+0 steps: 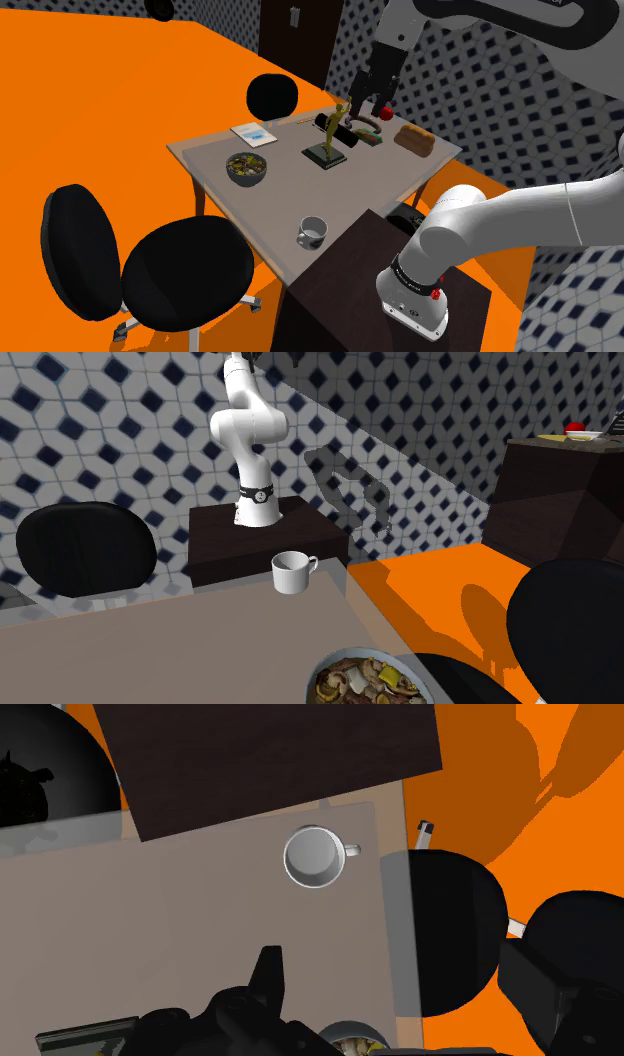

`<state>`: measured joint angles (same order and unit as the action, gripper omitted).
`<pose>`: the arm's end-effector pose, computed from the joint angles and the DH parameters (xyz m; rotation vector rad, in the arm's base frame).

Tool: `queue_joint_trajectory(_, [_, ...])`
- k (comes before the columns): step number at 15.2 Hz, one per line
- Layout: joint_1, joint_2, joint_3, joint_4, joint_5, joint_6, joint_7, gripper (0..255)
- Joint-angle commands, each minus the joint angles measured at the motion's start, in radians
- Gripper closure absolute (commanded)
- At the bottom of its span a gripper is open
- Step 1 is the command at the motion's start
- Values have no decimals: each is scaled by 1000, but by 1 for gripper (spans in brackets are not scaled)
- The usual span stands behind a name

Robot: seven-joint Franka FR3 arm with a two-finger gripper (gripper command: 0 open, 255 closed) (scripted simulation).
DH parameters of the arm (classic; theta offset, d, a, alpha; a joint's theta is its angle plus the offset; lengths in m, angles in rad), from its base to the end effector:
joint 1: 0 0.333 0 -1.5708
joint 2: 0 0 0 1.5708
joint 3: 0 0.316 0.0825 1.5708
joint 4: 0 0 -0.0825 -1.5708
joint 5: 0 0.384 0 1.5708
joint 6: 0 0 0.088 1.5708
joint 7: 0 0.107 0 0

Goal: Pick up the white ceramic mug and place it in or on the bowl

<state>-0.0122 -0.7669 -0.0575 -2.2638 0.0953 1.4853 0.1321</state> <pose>0.3035 -0.0169 0.6209 -2.9953 0.2672 0.0264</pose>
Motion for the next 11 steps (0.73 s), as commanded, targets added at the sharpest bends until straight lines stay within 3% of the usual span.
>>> queue_joint_trajectory(1, [0, 0, 0, 0, 0, 0, 0, 0])
queue_joint_trajectory(11, [-8, 5, -7, -328, -26, 316, -57, 0])
